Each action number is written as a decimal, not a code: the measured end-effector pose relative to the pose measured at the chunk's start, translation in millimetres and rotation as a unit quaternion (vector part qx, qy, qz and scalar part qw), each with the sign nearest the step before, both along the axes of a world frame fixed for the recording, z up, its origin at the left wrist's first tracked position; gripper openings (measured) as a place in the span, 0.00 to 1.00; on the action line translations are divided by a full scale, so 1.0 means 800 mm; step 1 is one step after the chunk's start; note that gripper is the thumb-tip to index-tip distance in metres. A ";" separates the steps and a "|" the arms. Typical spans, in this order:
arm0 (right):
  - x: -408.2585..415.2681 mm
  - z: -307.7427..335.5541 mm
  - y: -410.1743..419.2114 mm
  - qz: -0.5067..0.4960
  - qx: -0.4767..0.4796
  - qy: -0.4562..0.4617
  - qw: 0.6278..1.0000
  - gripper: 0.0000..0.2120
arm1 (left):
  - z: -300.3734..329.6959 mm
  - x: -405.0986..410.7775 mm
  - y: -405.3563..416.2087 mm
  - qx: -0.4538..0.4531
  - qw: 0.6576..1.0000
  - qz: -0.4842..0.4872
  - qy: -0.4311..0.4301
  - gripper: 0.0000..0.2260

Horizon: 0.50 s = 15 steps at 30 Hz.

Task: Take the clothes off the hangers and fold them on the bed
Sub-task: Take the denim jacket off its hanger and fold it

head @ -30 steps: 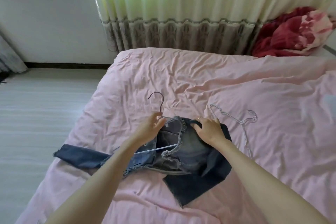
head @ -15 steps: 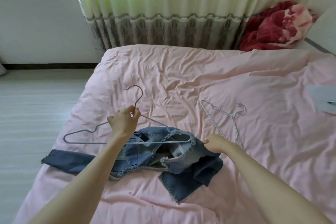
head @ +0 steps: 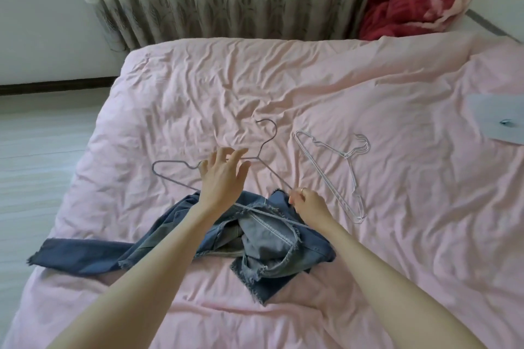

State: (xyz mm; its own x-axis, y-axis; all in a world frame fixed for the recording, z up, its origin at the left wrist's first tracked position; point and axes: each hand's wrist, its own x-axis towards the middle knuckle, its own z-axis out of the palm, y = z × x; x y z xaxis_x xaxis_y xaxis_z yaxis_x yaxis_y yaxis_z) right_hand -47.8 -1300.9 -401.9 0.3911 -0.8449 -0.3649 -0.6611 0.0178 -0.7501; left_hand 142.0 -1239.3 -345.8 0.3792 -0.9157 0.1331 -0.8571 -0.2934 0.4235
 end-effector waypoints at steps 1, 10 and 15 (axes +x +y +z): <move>-0.011 -0.012 -0.015 -0.039 0.001 0.002 0.999 0.16 | -0.010 -0.003 -0.009 -0.002 1.000 -0.009 0.004 0.16; -0.079 -0.125 -0.151 -0.278 0.020 0.085 0.957 0.12 | -0.128 -0.009 -0.039 0.172 0.983 -0.050 0.049 0.18; -0.100 -0.191 -0.185 -0.330 0.043 0.104 0.937 0.14 | -0.192 -0.005 -0.042 0.239 0.969 -0.043 0.032 0.20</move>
